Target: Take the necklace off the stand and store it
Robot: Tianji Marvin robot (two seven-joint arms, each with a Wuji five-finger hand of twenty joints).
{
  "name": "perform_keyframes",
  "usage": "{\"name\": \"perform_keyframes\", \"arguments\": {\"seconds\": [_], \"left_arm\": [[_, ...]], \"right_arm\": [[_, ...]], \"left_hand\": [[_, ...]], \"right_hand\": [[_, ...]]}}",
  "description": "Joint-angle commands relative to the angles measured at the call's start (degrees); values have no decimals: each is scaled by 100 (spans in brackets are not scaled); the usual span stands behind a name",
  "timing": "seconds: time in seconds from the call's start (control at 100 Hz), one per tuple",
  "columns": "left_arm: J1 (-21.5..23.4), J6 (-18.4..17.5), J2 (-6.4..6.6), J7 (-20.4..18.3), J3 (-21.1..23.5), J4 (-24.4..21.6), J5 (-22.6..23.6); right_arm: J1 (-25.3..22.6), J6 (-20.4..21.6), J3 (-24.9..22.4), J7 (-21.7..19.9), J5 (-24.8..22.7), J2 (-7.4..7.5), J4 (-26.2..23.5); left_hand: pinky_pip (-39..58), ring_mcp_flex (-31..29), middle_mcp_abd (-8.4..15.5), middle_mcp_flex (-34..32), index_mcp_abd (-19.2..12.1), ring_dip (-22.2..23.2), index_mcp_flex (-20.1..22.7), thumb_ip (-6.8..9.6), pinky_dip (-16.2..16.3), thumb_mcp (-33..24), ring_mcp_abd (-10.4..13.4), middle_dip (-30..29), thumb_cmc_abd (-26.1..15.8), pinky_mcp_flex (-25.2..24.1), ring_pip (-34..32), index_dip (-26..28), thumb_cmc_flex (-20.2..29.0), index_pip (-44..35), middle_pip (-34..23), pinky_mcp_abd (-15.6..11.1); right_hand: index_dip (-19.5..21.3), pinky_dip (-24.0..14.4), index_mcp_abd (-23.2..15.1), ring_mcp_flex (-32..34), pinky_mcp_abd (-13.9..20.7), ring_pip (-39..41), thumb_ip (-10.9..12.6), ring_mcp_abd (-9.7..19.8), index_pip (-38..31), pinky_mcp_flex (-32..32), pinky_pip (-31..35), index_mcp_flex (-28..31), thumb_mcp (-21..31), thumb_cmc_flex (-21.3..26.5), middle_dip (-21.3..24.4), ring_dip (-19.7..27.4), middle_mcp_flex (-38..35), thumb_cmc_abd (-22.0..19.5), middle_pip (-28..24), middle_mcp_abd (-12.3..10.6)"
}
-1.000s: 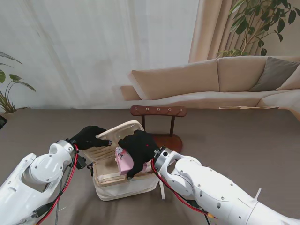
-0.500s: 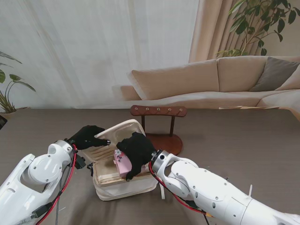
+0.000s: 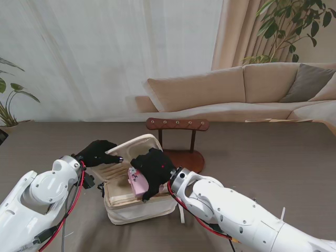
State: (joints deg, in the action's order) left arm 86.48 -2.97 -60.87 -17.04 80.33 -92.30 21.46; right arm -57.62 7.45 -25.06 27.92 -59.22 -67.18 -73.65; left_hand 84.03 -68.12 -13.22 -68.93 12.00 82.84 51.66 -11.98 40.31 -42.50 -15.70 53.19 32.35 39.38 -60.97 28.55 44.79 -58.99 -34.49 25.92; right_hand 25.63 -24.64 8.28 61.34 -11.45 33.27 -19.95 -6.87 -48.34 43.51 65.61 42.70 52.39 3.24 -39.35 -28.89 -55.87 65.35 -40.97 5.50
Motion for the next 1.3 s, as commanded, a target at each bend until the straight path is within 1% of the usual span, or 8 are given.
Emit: {"name": "perform_keyframes", "arguments": {"seconds": [0.0,0.37,0.43,0.45,0.47,0.75,0.93,1.29], "left_arm": [[10,49,9,-136,26,-26,14],[54,111,16,-164,45,-48,52],[68,114,15,-159,54,-49,50],[73,115,15,-158,58,-51,50],[78,116,15,-156,61,-54,51],[92,106,19,-179,68,-63,33],[76,84,26,-208,60,-43,26],[75,109,36,-258,46,-46,28]], "right_arm": [[-25,32,35,-67,-23,4,14],[-93,116,36,-158,-9,44,-3],[-102,110,40,-171,-19,52,-10],[-105,104,41,-176,-25,56,-15],[-112,94,39,-186,-30,60,-24],[-168,-39,22,-268,-46,77,-99],[-183,-78,16,-376,-66,103,-161],[-217,-45,-31,-539,1,117,-212]], "left_hand": [[326,-185,-111,-21,98,65,-75,234,106,23,-29,61,3,20,-59,67,271,-80,-126,228],[332,-186,-104,-42,98,72,-60,238,102,16,-21,102,13,37,-82,65,272,-98,-174,224],[332,-185,-96,-48,93,73,-53,238,102,14,-21,110,21,37,-84,65,274,-102,-183,224],[332,-185,-100,-48,92,72,-53,238,101,12,-21,111,21,37,-83,64,276,-102,-184,224],[333,-185,-97,-47,93,72,-54,238,101,11,-16,113,22,37,-84,64,276,-102,-186,224],[333,-187,-98,-62,110,73,-41,234,98,2,-19,149,27,41,-91,66,273,-111,-215,233],[333,-186,-93,-69,117,75,-45,232,97,-1,-12,176,21,43,-98,68,265,-109,-238,235],[336,-187,-87,-74,140,76,-63,233,96,16,-14,247,8,42,-104,82,276,-111,-302,235]], "right_hand": [[408,74,-1808,186,-81,460,782,327,-474,-1455,107,92,2507,1386,3,-97,198,-297,-440,-703],[36,46,-1359,-332,-173,519,695,200,220,-1820,-60,-759,2348,793,51,-86,957,-190,-427,-531],[-30,40,-1242,-418,-173,531,696,177,270,-1869,-87,-915,2330,760,56,-85,1094,-224,-427,-504],[-274,-28,-1178,-466,-178,585,710,170,181,-1894,-130,-1002,2310,743,119,-38,1163,-238,-480,-492],[-344,-44,-1125,-489,-180,597,710,171,175,-1909,-145,-1060,2300,726,131,-26,1189,-246,-496,-493],[-641,-61,-443,-873,-234,659,691,42,396,-2166,-261,-1876,2197,515,116,-51,1781,-356,-537,-358],[-810,-68,-389,-1192,-242,630,671,-34,557,-2374,-377,-2317,2099,321,138,-38,2198,-450,-505,-292],[-1110,-167,-726,-2355,-276,358,614,-261,689,-2981,-842,-3043,1850,-359,299,93,3605,-931,-416,-108]]}}
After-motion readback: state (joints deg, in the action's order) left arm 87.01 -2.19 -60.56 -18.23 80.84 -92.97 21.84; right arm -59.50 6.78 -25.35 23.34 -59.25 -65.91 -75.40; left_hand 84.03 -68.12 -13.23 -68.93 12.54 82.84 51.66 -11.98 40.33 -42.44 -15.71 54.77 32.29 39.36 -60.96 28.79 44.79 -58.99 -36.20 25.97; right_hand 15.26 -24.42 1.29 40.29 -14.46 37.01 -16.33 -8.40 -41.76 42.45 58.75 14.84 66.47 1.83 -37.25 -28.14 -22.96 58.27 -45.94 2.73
